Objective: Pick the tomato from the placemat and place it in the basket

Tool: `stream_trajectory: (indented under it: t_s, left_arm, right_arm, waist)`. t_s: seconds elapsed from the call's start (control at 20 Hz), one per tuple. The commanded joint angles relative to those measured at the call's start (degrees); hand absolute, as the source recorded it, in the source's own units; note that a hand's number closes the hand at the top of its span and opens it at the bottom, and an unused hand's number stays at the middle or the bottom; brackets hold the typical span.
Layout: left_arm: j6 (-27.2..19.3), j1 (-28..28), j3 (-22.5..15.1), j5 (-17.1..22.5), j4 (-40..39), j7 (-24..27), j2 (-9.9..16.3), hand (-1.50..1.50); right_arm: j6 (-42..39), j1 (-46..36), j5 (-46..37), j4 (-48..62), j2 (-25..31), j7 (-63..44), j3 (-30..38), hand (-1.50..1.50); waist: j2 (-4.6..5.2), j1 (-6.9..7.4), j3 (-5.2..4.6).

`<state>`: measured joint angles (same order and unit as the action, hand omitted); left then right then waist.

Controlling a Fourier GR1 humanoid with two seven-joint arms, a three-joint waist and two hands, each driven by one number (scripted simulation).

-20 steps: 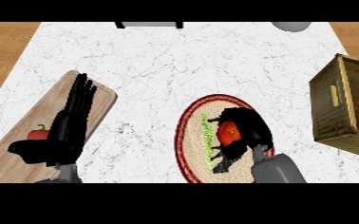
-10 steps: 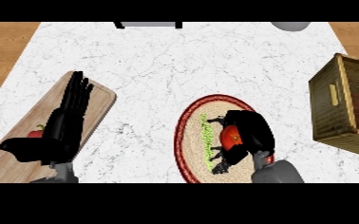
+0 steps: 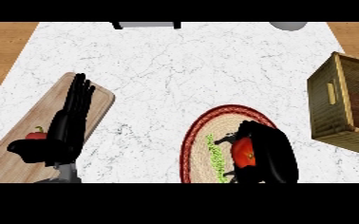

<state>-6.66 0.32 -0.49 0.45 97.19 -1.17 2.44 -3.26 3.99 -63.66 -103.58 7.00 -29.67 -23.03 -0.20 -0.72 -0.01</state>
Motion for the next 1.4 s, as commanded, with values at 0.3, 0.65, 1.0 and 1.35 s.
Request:
stream_trajectory:
  t_s: [0.3,0.65,1.0,1.35]
  left_arm:
    - [1.2,1.9,0.4,1.4,4.5,-2.6,1.2,0.0]
    - [-0.6,-0.8,0.1,-0.5,2.1,-2.9,0.5,0.0]
    - [-0.2,-1.9,0.7,0.1,-1.5,-0.9,-0.2,0.0]
    - [0.1,-0.7,0.9,0.4,0.9,-1.4,0.4,0.0]
  right_arm:
    - [-1.2,7.8,2.1,-35.3,-3.3,-6.5,-4.6,1.5]
    - [-15.0,3.4,3.4,-49.8,-5.4,-19.7,-4.9,1.5]
    - [-22.8,-2.6,4.1,-49.9,-3.4,-25.2,5.8,1.5]
    - [-26.7,-5.0,11.5,-46.5,3.8,-17.3,25.4,1.5]
  waist:
    - [-0.39,-0.27,0.0]
    - [-0.19,-0.31,-0.07]
    - [-0.05,-0.3,-0.05]
    - [-0.14,-0.69,0.08]
